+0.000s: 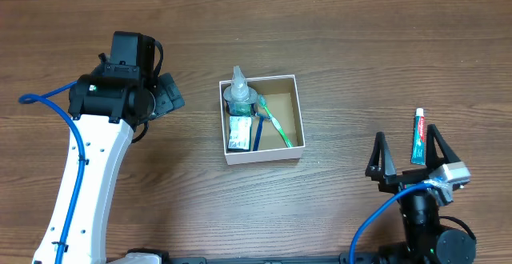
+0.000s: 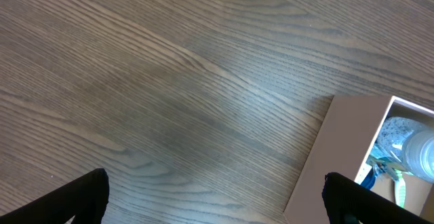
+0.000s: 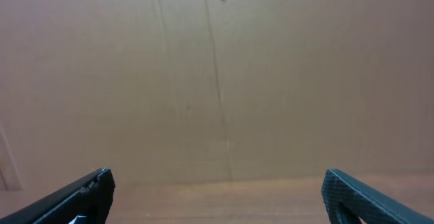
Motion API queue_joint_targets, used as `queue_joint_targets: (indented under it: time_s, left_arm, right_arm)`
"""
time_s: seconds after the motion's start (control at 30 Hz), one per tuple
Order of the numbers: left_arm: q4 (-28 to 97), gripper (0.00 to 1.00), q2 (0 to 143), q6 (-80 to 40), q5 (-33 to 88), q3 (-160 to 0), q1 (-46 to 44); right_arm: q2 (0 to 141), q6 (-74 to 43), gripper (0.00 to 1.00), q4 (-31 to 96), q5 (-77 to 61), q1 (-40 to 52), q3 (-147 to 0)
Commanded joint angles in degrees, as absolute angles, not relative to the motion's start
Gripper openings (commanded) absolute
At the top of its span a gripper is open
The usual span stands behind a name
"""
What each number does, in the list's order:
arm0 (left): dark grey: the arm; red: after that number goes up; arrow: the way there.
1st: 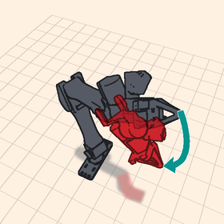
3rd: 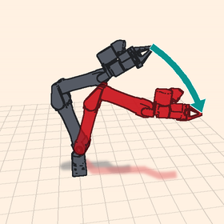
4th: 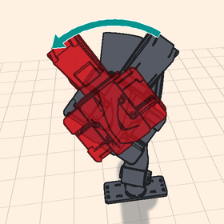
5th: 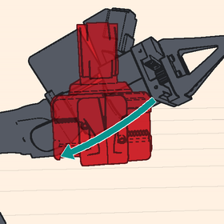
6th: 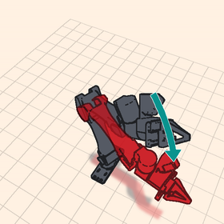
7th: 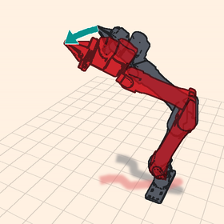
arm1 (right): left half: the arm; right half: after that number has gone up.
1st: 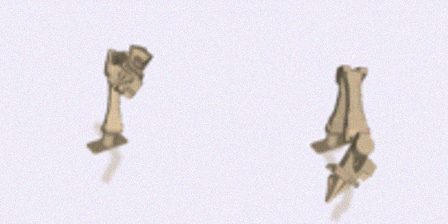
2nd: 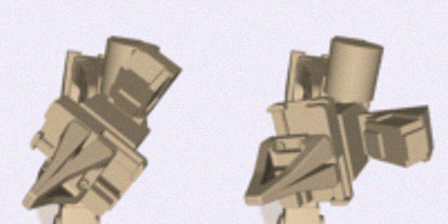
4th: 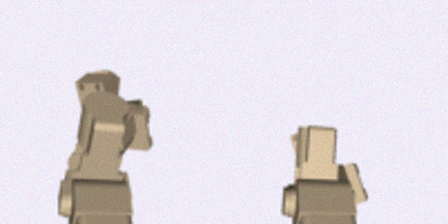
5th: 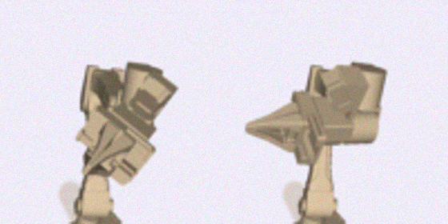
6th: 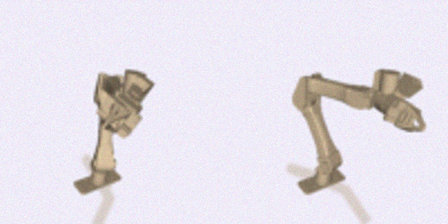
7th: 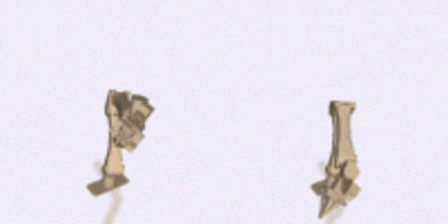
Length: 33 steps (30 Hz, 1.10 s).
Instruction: Pack container
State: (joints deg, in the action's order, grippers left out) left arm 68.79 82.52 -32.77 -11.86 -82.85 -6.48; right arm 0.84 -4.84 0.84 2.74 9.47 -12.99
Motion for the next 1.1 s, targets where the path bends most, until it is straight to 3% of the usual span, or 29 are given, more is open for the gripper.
queue_joint_targets:
  time_s: [0.0, 0.53, 0.8, 1.07]
  left_arm:
    - [68.8, 1.00, 82.0, -31.9, -12.6, -83.7, -6.4]
    - [68.7, 1.00, 82.0, -31.9, -12.6, -83.7, -6.4]
    - [68.7, 1.00, 82.0, -31.9, -12.6, -83.7, -6.4]
    - [68.8, 1.00, 82.0, -31.9, -12.6, -83.7, -6.4]
  right_arm:
    - [0.2, -4.7, 1.00, -2.4, 0.0, 8.6, -9.2]
    - [0.2, -4.6, 1.00, -6.8, -2.8, 8.1, -0.6]
    - [0.2, -4.0, 1.00, 4.7, -3.1, 7.8, -0.4]
    - [0.2, -4.1, 1.00, 4.6, -3.1, 7.7, -0.4]
